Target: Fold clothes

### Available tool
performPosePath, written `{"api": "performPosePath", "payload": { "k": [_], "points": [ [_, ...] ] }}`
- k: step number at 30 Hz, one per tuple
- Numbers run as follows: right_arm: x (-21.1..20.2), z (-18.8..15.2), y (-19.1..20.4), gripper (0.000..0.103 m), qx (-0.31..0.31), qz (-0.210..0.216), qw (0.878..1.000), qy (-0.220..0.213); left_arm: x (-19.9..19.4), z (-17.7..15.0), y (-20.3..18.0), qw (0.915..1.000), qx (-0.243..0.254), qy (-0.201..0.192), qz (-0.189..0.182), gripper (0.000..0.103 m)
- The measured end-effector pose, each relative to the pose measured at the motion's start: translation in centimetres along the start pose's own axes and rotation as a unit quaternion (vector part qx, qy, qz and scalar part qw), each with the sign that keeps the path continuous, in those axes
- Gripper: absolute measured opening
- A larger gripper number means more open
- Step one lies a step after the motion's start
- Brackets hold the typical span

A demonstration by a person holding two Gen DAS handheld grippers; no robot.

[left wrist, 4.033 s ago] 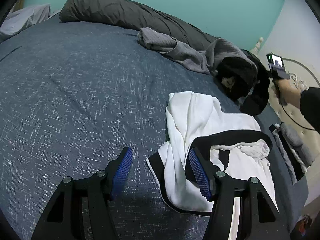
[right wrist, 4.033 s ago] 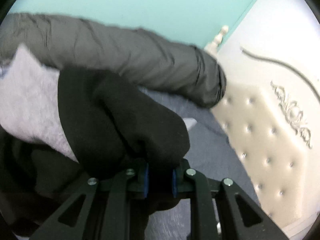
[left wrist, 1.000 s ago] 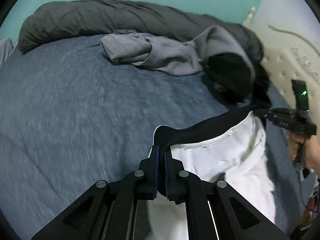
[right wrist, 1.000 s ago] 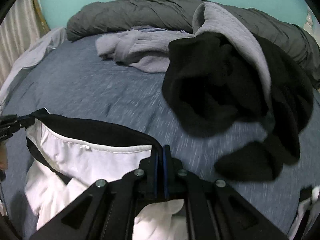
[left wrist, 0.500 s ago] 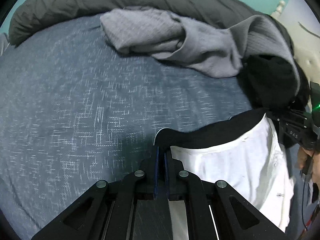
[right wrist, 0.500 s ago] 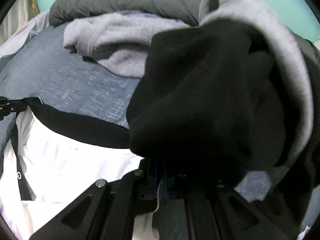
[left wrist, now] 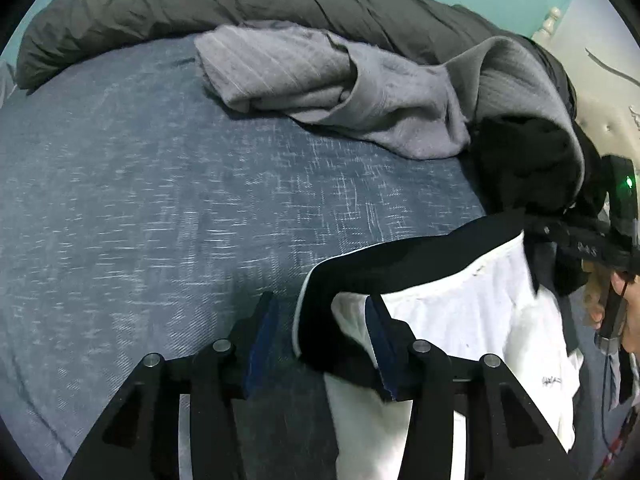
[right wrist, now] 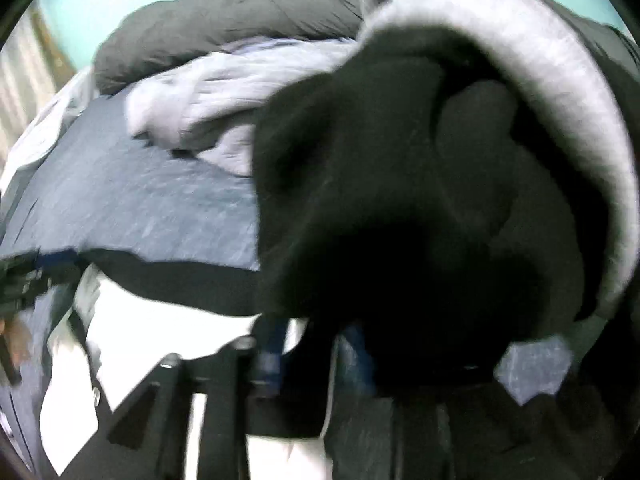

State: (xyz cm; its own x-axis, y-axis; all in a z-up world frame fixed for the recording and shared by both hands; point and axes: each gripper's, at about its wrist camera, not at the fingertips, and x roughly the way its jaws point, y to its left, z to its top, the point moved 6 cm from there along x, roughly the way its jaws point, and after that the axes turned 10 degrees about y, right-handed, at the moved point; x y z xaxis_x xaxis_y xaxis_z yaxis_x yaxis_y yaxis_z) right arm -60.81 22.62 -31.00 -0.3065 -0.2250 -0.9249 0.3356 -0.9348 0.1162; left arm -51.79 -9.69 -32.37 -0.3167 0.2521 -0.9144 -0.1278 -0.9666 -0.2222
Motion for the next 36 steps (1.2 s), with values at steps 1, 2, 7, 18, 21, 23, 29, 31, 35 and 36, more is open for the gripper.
{"api": "performPosePath", "payload": {
  "k": [1,2,7,18,21,23,29,31,35,36],
  "points": [
    [-0.7,-0.6,0.1,0.059,-0.001,0.001,1.000,-0.002,-0.5,-0.4,0.2,1.0000,-0.004,-0.001,-0.001,0.050],
    [-1.5,-1.1,0.2,0.062,-0.001,-0.001,1.000,-0.009,-1.2,-0.8,0.4,0.9999,-0.009,-0.004,-0.006,0.050],
    [-6.9,-5.4,-0.3,0.068,0.024,0.016,0.998,-0.053,-4.8,-5.4,0.7,0.9991,-0.021,-0.014,-0.035,0.054],
    [-9.5,-21.4,-0.8,0.068,0.153,0.077,0.984,-0.041,-6.1,-18.5,0.4,0.9964,-0.043,0.021,-0.070,0.054],
    [-8.9,-23.9,-1.2,0.068,0.188,0.093,0.977,-0.032,-6.3,-20.7,0.4,0.9955,-0.052,0.024,-0.076,0.054],
    [-8.5,-25.2,-1.5,0.068,0.211,0.101,0.972,-0.030,-6.4,-21.7,0.7,0.9945,-0.066,0.024,-0.078,0.054],
    [-7.7,-25.9,-0.4,0.068,0.230,0.117,0.966,-0.020,-6.0,-24.0,1.4,0.9915,-0.100,0.022,-0.081,0.054],
    [-7.0,-26.2,-0.1,0.068,0.232,0.115,0.966,-0.016,-5.9,-24.5,1.5,0.9904,-0.107,0.021,-0.085,0.054],
    [-6.3,-26.3,0.0,0.067,0.248,0.116,0.961,-0.027,-5.8,-24.6,1.3,0.9910,-0.104,0.020,-0.082,0.051],
    [-6.4,-26.2,0.0,0.065,0.248,0.115,0.962,-0.029,-5.8,-24.6,1.3,0.9912,-0.103,0.020,-0.082,0.045]
  ]
}}
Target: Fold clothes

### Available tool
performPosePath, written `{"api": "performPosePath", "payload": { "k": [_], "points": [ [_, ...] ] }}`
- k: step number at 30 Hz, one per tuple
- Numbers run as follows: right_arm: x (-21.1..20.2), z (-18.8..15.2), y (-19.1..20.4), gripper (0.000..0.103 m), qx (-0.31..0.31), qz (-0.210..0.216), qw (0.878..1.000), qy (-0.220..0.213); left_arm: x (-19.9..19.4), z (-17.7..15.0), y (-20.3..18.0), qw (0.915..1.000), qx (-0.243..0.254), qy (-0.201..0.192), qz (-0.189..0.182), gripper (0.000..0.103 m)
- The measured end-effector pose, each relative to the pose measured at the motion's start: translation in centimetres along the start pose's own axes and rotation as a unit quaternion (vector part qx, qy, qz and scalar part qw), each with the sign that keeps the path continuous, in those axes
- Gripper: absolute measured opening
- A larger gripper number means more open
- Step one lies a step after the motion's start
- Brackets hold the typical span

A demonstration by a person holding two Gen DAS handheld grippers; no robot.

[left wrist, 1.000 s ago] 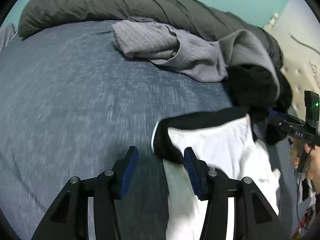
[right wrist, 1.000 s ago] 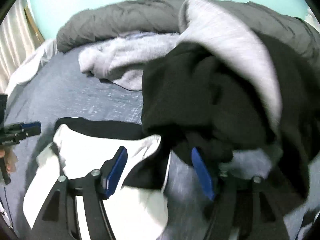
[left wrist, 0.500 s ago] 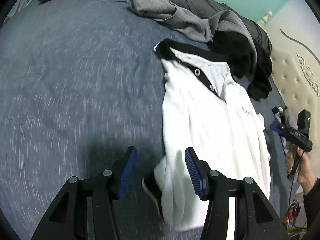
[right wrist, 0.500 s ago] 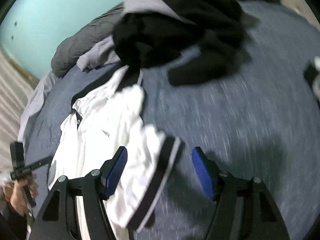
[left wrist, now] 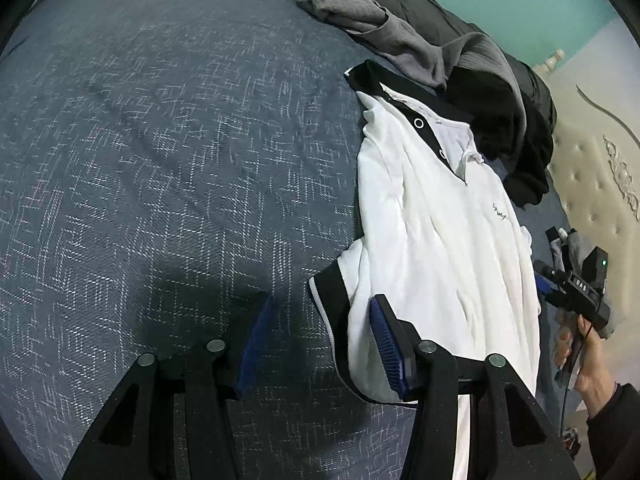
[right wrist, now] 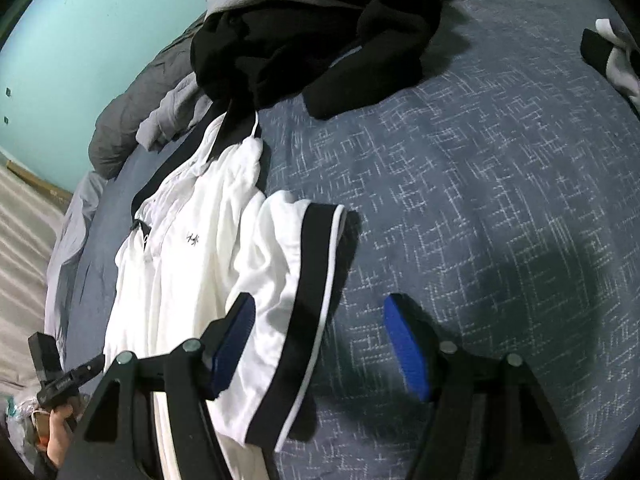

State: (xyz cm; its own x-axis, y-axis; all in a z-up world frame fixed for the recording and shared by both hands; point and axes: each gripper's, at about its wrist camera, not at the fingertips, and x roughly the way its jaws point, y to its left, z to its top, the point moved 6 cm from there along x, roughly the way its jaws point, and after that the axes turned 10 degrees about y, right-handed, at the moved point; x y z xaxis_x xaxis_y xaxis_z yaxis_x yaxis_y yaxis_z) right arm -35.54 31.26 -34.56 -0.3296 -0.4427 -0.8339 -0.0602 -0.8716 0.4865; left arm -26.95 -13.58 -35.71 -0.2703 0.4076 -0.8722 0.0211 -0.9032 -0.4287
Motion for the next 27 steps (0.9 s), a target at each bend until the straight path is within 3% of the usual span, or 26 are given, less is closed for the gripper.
{"api": "performPosePath", "payload": {
  "k": [2,3,7,10,17,27],
  "points": [
    [0.0,0.2,0.3,0.049,-0.010,-0.006,1.000,-0.001,0.1,-0.1,0.2,1.0000,-0.003,-0.001,-0.003,0.032],
    [0.1,0.2,0.6,0.046,-0.016,-0.008,1.000,0.002,0.1,-0.1,0.2,1.0000,-0.004,-0.002,-0.003,0.025],
    [0.9,0.4,1.5,0.025,-0.032,-0.014,0.999,0.005,0.0,-0.2,-0.2,0.9999,0.001,-0.012,0.002,0.018],
    [0.5,0.5,1.5,0.002,-0.031,-0.015,0.999,-0.010,-0.5,0.0,-0.2,0.9997,0.000,-0.024,0.004,0.012],
    [-3.0,1.4,0.3,0.001,-0.029,-0.018,0.998,-0.055,-4.2,1.4,1.5,0.9976,-0.013,-0.061,0.030,0.009],
    [-8.4,4.4,-3.5,0.001,-0.011,-0.054,0.994,-0.092,-7.4,4.8,7.1,0.9937,-0.057,-0.070,0.066,0.009]
  ]
}}
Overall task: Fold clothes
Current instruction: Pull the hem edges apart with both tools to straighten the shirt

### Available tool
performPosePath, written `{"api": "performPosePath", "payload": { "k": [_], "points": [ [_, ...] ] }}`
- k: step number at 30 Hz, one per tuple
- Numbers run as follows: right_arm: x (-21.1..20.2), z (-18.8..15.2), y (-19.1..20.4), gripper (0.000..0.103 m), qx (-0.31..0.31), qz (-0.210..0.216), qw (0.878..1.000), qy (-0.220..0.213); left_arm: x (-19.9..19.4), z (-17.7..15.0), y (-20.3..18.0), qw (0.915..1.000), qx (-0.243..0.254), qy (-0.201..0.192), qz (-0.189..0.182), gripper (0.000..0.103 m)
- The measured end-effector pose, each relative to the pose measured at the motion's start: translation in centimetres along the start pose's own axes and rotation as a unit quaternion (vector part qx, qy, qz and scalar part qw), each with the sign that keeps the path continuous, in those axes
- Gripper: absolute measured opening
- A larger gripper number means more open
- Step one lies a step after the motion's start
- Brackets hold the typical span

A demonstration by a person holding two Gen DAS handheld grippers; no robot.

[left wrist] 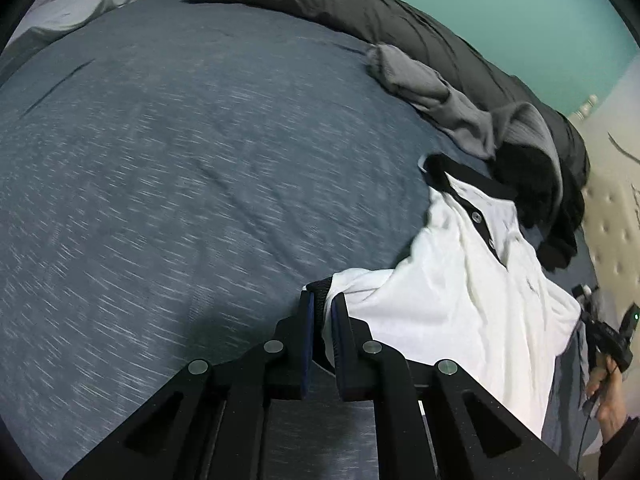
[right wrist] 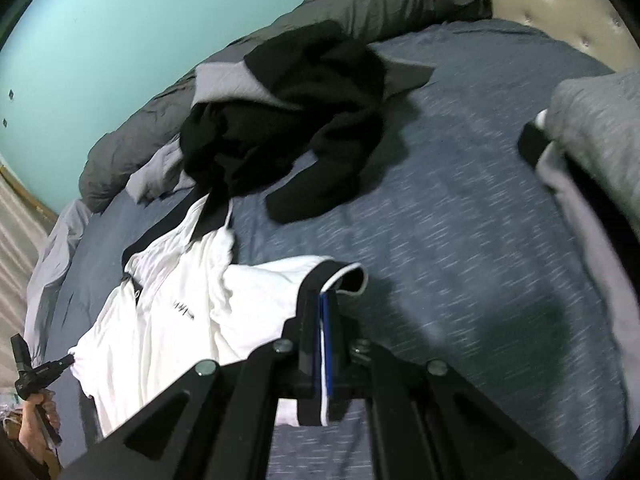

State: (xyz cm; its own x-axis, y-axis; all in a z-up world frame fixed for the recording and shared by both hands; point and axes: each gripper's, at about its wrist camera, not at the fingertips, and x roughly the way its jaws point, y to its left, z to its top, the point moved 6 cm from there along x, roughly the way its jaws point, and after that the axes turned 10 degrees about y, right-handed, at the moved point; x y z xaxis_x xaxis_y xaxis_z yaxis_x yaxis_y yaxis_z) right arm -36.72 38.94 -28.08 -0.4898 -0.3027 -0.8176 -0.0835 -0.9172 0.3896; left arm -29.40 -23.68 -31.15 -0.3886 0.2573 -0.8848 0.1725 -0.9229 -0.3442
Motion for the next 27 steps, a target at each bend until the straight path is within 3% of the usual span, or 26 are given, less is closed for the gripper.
{"api": "performPosePath", "payload": {
  "k": [9,17,27],
  "points": [
    [-1.8,2.0,-3.4,0.001,0.012,-0.042,0.999,-0.014,-1.2,2.8,3.9,0.9993,-0.036,-0.006,0.012,0.008],
    [-1.0,3.0,-7.3,0.001,0.035,-0.085,0.996,-0.006,-0.1,4.9,6.7,0.9973,-0.069,0.002,0.024,0.007],
    [0.9,4.2,-9.8,0.001,0.041,-0.144,0.989,0.005,1.9,7.5,7.9,0.9963,-0.077,0.010,0.037,0.007]
  ]
}}
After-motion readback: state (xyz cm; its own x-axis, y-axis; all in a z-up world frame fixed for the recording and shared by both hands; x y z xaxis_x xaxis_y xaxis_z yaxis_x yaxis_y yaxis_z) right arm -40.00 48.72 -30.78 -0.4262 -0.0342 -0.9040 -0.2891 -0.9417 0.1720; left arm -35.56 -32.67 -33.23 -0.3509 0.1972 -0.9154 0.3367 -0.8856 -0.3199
